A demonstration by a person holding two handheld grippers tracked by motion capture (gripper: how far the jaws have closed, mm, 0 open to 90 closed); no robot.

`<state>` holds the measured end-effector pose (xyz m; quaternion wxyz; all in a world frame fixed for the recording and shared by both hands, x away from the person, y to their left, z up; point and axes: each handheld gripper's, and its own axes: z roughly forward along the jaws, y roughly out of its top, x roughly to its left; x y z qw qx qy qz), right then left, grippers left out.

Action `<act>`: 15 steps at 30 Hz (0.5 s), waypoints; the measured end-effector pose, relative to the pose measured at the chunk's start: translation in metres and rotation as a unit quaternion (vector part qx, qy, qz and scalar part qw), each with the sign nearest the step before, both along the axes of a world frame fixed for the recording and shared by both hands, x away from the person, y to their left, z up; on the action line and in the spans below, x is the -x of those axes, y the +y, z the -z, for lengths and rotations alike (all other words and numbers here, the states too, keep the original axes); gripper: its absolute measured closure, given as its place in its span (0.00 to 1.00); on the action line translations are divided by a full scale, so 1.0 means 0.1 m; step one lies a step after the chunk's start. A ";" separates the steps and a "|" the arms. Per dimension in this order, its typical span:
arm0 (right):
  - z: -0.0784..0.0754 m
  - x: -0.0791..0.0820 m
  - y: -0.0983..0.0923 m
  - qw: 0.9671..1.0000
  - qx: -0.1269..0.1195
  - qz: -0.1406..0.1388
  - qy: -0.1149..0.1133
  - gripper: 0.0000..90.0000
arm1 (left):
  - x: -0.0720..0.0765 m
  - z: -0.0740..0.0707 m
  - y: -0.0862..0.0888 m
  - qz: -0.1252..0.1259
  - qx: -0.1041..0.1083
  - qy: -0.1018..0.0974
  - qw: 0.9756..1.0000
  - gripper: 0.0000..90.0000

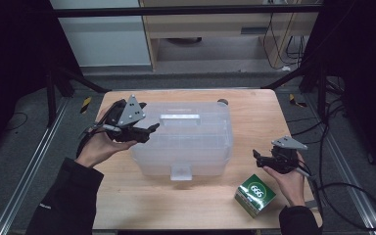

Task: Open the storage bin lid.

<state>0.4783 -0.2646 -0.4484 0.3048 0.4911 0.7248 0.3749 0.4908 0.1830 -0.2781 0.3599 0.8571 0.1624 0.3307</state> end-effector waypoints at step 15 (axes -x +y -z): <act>0.01 -0.01 0.01 1.000 0.001 -0.002 0.002 0.14 | -0.01 0.03 -0.23 0.027 -0.054 -0.002 0.998 0.33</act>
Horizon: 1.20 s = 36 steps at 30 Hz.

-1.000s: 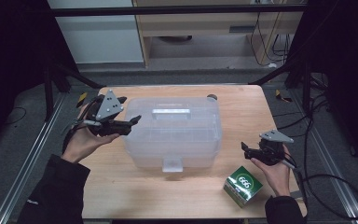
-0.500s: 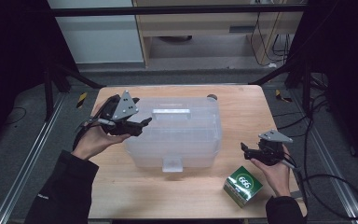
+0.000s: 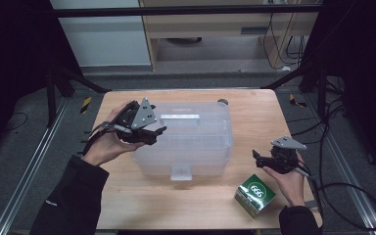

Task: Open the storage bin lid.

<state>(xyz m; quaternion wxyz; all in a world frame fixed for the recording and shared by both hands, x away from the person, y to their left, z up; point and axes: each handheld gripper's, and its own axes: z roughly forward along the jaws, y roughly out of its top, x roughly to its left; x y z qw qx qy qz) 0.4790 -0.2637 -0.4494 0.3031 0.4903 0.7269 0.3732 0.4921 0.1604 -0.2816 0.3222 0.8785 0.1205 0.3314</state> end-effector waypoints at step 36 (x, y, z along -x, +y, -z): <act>0.01 -0.02 0.04 1.000 0.001 -0.020 0.014 0.22 | -0.20 0.21 -0.36 0.005 -0.122 -0.045 0.992 0.49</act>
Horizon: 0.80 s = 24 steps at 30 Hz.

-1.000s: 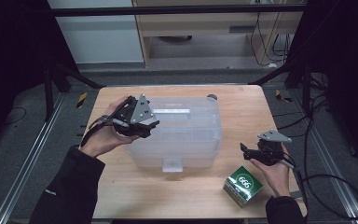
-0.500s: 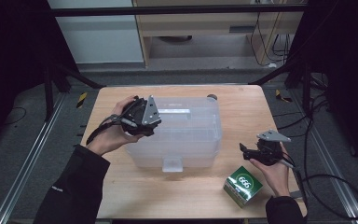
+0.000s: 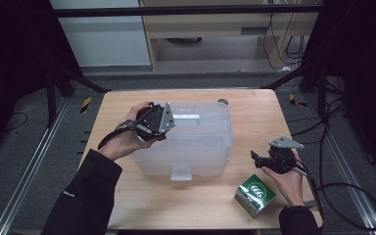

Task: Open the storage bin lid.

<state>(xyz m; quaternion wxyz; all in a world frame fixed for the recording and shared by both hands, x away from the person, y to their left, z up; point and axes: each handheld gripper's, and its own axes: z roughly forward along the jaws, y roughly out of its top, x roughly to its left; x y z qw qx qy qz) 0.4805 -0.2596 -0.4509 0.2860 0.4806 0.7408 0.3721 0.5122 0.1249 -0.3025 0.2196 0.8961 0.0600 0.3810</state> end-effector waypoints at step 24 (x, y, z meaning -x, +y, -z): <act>-0.01 0.00 0.00 1.000 -0.008 -0.008 0.004 0.26 | -0.04 0.04 -0.14 -0.002 -0.072 -0.030 0.997 0.77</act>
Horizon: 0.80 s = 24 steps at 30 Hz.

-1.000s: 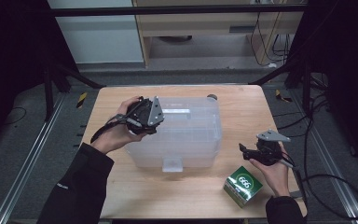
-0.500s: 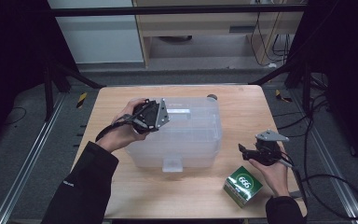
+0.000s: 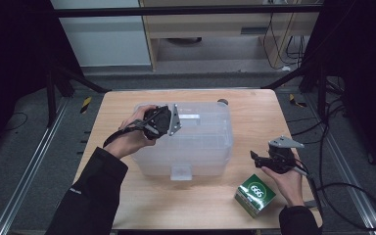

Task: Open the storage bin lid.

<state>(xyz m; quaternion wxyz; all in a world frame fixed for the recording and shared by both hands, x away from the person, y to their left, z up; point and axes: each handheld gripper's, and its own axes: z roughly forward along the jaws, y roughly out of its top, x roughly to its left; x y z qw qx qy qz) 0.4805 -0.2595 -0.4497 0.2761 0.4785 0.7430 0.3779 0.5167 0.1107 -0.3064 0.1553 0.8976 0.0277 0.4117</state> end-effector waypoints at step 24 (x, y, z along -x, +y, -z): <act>-0.29 0.10 0.22 0.998 -0.007 -0.063 -0.003 0.46 | -0.01 -0.03 -0.01 -0.004 -0.003 -0.001 1.000 0.78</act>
